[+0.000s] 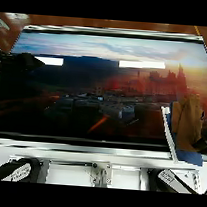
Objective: Fold the shirts.
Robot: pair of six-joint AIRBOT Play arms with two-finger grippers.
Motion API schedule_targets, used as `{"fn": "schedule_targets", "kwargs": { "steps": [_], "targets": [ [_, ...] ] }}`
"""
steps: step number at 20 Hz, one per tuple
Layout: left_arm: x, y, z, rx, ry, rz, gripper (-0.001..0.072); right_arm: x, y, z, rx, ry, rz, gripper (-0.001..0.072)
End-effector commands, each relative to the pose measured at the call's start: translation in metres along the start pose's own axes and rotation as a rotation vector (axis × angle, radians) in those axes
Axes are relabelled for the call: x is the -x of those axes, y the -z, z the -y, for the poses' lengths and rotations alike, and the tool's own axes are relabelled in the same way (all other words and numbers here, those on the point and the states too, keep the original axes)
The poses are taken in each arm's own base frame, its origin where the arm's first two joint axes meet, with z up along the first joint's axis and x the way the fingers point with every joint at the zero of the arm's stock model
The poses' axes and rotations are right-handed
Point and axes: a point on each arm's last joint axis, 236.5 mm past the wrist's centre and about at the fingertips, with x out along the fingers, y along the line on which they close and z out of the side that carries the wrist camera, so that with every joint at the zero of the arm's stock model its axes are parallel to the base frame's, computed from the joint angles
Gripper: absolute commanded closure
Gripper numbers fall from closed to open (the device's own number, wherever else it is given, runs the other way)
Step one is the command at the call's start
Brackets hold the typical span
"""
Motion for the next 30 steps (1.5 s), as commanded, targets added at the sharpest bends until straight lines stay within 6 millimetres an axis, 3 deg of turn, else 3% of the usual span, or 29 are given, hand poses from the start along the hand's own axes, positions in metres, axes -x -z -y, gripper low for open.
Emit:
{"fn": "schedule_targets", "kwargs": {
  "steps": [1,3,4,5,6,8,9,10,11,12,13,15,16,18,21,26,30],
  "targets": [
    [-0.001,0.001,-0.001,0.000,0.000,-0.004,0.0671,-0.005,0.001,0.037,0.023,0.153,-0.008,0.0056],
    [-0.002,0.002,-0.001,-0.001,0.001,-0.010,0.0671,0.017,-0.008,0.051,0.013,0.220,0.043,0.0058],
    [-0.002,0.005,0.000,-0.008,0.005,-0.022,0.0672,0.039,-0.024,0.048,0.012,0.217,0.128,0.0058],
    [-0.003,0.011,0.003,-0.032,0.008,-0.045,0.0673,0.068,-0.047,0.032,0.019,0.161,0.259,0.0059],
    [-0.006,0.019,0.005,-0.058,-0.002,-0.077,0.0673,0.103,-0.073,0.007,0.034,0.071,0.422,0.0059],
    [-0.017,0.040,0.007,-0.129,-0.075,-0.161,0.0674,0.203,-0.108,-0.067,0.104,-0.211,0.820,0.0060],
    [-0.025,0.054,0.004,-0.165,-0.150,-0.214,0.0674,0.254,-0.107,-0.105,0.165,-0.337,1.004,0.0060],
    [-0.032,0.067,0.000,-0.195,-0.229,-0.261,0.0674,0.285,-0.096,-0.136,0.250,-0.389,1.118,0.0060],
    [-0.041,0.080,-0.002,-0.225,-0.307,-0.306,0.0673,0.292,-0.078,-0.167,0.364,-0.384,1.153,0.0060],
    [-0.050,0.093,-0.002,-0.257,-0.359,-0.350,0.0671,0.277,-0.063,-0.192,0.473,-0.344,1.108,0.0060],
    [-0.061,0.109,0.000,-0.295,-0.386,-0.410,0.0593,0.244,-0.049,-0.212,0.583,-0.264,1.001,0.0060],
    [-0.081,0.139,0.003,-0.289,-0.395,-0.513,0.0055,0.166,-0.030,-0.230,0.734,-0.094,0.757,0.0057],
    [-0.085,0.152,-0.002,-0.265,-0.413,-0.562,0.0009,0.131,-0.023,-0.234,0.791,-0.021,0.641,0.0054],
    [-0.086,0.165,-0.012,-0.247,-0.438,-0.628,0.0009,0.086,-0.012,-0.241,0.857,0.050,0.484,0.0049],
    [-0.085,0.164,-0.015,-0.242,-0.442,-0.627,0.0009,0.061,-0.003,-0.261,0.916,0.049,0.407,0.0050],
    [-0.089,0.161,-0.014,-0.245,-0.436,-0.610,0.0008,0.052,0.016,-0.282,0.959,-0.016,0.367,0.0050],
    [-0.094,0.155,-0.012,-0.250,-0.426,-0.577,0.0009,0.052,0.017,-0.282,0.959,-0.019,0.367,0.0050]
  ]
}}
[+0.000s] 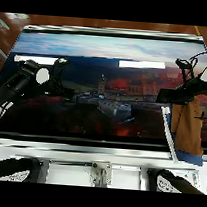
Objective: Fold the shirts.
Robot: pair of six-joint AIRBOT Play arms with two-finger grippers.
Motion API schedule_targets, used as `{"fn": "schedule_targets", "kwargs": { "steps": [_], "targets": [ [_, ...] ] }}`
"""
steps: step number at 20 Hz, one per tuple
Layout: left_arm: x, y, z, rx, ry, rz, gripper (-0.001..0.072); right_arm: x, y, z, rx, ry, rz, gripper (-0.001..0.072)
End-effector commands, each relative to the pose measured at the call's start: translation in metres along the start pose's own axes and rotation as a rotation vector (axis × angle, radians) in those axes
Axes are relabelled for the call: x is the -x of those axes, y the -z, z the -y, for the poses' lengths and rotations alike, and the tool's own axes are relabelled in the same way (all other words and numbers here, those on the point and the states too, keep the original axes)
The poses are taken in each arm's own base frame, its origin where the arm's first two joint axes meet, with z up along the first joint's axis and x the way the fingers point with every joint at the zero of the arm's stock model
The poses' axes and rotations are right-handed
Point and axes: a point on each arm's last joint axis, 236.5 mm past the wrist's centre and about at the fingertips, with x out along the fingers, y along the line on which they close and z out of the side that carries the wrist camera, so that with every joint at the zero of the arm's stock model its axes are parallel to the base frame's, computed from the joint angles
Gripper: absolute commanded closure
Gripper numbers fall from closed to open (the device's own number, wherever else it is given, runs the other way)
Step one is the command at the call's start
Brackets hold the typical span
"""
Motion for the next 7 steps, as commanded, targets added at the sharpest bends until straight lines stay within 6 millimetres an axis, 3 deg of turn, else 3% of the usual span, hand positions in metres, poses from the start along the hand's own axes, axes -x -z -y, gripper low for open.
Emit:
{"fn": "schedule_targets", "kwargs": {
  "steps": [1,7],
  "targets": [
    [-0.0004,-0.0056,0.0002,0.000,0.000,0.023,0.0008,-0.0020,0.0008,-0.0065,0.007,-0.017,-0.009,0.0050],
    [-0.0003,-0.0057,0.0002,-0.011,0.000,0.023,0.0009,-0.0020,0.0008,-0.0065,0.007,-0.017,-0.009,0.0050]
  ]
}}
